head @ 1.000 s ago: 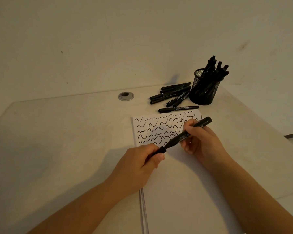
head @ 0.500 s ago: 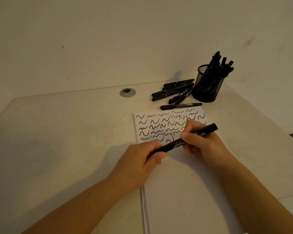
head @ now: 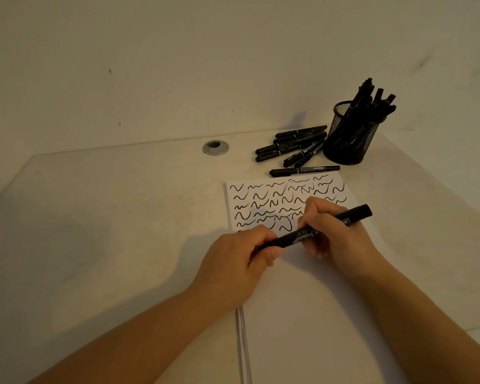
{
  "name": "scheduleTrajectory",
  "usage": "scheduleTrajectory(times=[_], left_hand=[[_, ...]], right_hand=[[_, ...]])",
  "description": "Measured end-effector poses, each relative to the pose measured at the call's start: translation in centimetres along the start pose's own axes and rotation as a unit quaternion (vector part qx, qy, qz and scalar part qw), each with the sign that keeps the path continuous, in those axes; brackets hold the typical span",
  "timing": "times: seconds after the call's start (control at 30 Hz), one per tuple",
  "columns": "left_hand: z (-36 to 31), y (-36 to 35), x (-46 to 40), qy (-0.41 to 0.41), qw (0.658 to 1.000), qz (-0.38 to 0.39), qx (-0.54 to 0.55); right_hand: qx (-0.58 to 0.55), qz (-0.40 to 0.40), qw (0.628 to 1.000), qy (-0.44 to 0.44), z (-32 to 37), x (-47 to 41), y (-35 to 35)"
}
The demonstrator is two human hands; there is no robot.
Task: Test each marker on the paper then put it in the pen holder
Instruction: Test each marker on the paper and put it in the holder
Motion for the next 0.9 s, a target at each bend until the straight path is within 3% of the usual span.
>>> scheduleTrajectory(times=[0.23,0.9], left_hand=[[-1.3,-0.1,0.0,-0.042,0.998,0.000,-0.044],[-1.1,-1.7,0.2,-0.052,0.990,0.128,0.038]], right_hand=[[-0.045,-0.016,0.998,0.033,0.1,-0.1,-0.2],[-0.051,0.038,0.992,0.106,1.5,0.6,-1.6]])
Point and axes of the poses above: each hand's wrist, its own x-axis away from the middle knuckle, its own y-axis out of the back of the hand, z = x × y, the point moved 10 cm from there along -x, towards the middle knuckle, and after that the axes turned 6 degrees about -x, right-handed, at the moved point
